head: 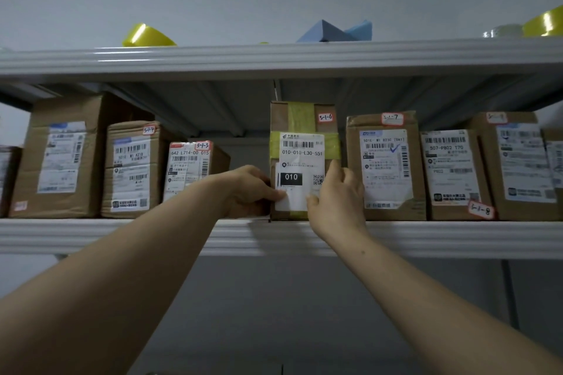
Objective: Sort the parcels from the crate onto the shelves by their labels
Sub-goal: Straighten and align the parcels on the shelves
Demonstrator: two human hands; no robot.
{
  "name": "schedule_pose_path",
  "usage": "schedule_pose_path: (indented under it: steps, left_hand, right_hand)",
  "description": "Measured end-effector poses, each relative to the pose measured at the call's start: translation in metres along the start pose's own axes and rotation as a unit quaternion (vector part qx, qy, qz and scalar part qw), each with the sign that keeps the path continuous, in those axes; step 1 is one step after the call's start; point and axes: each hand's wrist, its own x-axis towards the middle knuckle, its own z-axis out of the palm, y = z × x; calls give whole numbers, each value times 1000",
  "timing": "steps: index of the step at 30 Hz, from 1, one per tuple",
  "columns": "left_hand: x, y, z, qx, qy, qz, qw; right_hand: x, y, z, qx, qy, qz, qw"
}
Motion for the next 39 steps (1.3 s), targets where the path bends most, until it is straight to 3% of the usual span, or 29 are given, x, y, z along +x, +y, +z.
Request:
schedule_pose_path:
  steps: [18, 26, 31, 35, 39]
  left_hand:
    - [-5, 5, -12, 22, 11, 43, 999]
    - [-16, -12, -24, 97, 68, 42, 992]
    - [-11, -17, -31, 286, 185, 111, 934]
    - [-19, -13, -38, 435, 238, 134, 858]
    - [-32, -4, -51, 478, 337, 161, 795]
  right_hand:
    - [8, -9, 3, 74, 41, 21, 996]
    - [14, -14, 14, 144, -10, 52, 988]
    - [19, -18, 17, 218, -53, 90, 970]
    - [20, -22, 22, 232, -68, 93, 966]
    - [18, -29, 26, 211, -89, 76, 970]
